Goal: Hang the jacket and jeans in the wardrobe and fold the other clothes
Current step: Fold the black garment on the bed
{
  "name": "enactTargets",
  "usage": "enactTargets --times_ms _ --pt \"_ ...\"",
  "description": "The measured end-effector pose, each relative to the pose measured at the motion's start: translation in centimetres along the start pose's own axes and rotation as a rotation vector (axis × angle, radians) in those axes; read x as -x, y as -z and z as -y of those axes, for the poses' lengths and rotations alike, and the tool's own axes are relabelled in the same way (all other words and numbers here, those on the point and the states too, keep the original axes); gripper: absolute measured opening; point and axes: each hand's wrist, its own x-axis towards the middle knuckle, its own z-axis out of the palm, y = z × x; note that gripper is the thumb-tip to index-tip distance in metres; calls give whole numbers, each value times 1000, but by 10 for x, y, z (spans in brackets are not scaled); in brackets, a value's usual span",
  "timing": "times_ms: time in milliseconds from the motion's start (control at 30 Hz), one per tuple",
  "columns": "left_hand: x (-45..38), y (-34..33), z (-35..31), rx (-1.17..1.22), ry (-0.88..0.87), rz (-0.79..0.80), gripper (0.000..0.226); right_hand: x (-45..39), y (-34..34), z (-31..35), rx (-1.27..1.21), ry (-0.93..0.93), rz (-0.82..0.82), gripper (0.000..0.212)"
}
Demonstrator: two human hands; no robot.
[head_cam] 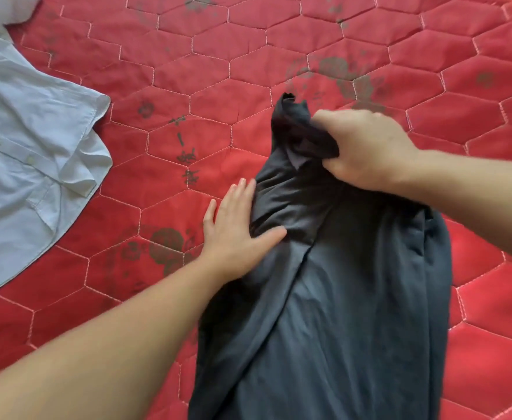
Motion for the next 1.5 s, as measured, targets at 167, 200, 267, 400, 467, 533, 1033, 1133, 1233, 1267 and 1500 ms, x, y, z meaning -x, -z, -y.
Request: enactTargets --times_ms 167,200,267,400,467,533,1033,1133,1233,1267,1500 --pt "-2 52 -24 2 -276 -274 108 71 -9 54 130 195 11 49" --pt "0 58 -30 -136 -399 -234 98 81 -12 61 125 212 9 46" --pt "7 66 -40 -307 -587 -161 56 94 -14 69 99 199 -12 42" --pt "42 73 -35 -356 -582 -87 23 116 -14 55 158 64 20 30" --pt "60 74 -19 -379 -604 -114 24 130 -17 38 251 68 95 16" --pt "84 74 -6 -385 -614 -99 28 152 -19 27 306 86 155 17" --pt "213 20 18 -651 -297 391 26 289 -63 79 423 -15 402 20" --pt "215 14 11 -647 -271 509 30 303 -65 82 411 -43 442 17" --pt "209 21 -1 -483 -83 657 52 307 -62 81 282 -42 566 24" --pt "204 22 -5 -344 -20 597 52 306 -56 80 154 -103 594 33" --pt "119 22 -23 241 347 -149 57 273 -61 32 -698 -1012 -69 45"
